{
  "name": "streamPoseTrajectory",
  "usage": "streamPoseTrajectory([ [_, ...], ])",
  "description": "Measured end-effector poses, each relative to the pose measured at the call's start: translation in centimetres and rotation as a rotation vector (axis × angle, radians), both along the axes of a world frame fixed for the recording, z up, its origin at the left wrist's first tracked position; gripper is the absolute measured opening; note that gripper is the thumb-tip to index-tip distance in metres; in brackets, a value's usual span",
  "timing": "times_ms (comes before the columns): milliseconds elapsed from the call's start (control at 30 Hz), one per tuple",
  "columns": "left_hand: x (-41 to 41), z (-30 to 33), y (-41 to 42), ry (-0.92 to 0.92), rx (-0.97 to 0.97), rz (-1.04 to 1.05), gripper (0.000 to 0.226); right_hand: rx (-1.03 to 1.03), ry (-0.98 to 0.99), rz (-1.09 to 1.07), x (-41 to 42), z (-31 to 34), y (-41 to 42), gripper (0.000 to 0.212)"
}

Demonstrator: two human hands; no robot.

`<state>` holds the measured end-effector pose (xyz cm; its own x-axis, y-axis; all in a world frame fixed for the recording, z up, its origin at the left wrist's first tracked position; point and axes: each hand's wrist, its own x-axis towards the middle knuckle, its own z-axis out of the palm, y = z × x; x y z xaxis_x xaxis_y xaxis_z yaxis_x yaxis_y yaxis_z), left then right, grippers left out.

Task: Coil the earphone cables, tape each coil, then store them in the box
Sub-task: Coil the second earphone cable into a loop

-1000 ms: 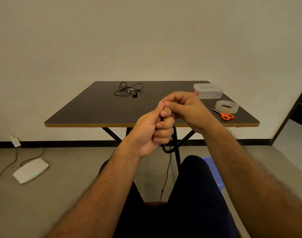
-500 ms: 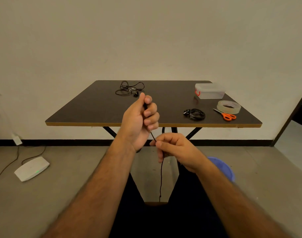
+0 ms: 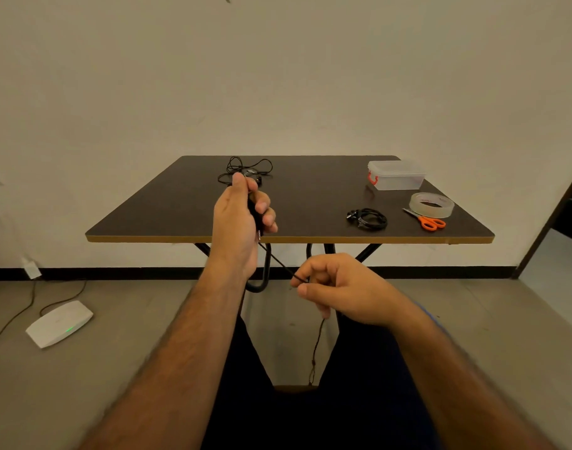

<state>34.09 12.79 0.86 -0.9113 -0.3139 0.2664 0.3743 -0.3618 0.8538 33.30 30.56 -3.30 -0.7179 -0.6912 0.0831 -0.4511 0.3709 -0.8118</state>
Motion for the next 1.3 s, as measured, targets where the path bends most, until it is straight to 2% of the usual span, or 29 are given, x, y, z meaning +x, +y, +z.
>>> streamPoseTrajectory([
  [100,-0.1,-0.5,0.3,0.004,-0.12,0.043,0.036,-0.056,0.069,-0.043,0.3,0.9,-0.2,0.012],
  [233,-0.2,-1.4,0.5,-0.016,-0.393,0.045,0.036,-0.061,0.329,-0.111,0.4,2.2,-0.5,0.015],
  [367,0.1,-1.9,1.2,-0.132,-0.582,-0.121,0.038,-0.022,0.617,-0.196,-0.5,3.6,-0.3,0.016],
  [467,0.3,-2.1,1.8,-0.173,-0.651,-0.213,0.042,-0.013,0.692,-0.218,-1.4,4.5,0.2,0.015],
  [567,0.3,-2.2,2.2,-0.201,-0.612,-0.302,0.039,-0.076,0.629,-0.184,-1.9,5.0,0.5,0.02],
  [667,0.5,-2.1,2.6,-0.248,-0.512,-0.438,0.039,-0.232,0.459,-0.167,-2.2,5.1,0.4,0.02],
  [967,0.7,-2.0,2.5,-0.284,-0.119,-0.759,0.042,-0.657,0.049,-0.139,-3.9,3.1,-0.1,0.013],
  [1033,0.7,-2.0,2.5,-0.276,-0.044,-0.818,0.041,-0.697,-0.022,-0.131,-4.1,2.4,-0.2,0.009],
  [1133,0.7,-1.9,2.5,-0.23,0.063,-0.872,0.04,-0.722,-0.134,-0.137,-4.0,0.8,-0.5,0.013],
  [1233,0.7,-1.7,2.3,-0.157,0.218,-0.978,0.039,-0.669,-0.215,-0.128,-3.3,-1.1,-1.1,0.016],
  [1300,0.7,-1.5,2.2,-0.122,0.255,-0.968,0.039,-0.635,-0.245,-0.096,-2.5,-2.0,-1.5,0.016],
])
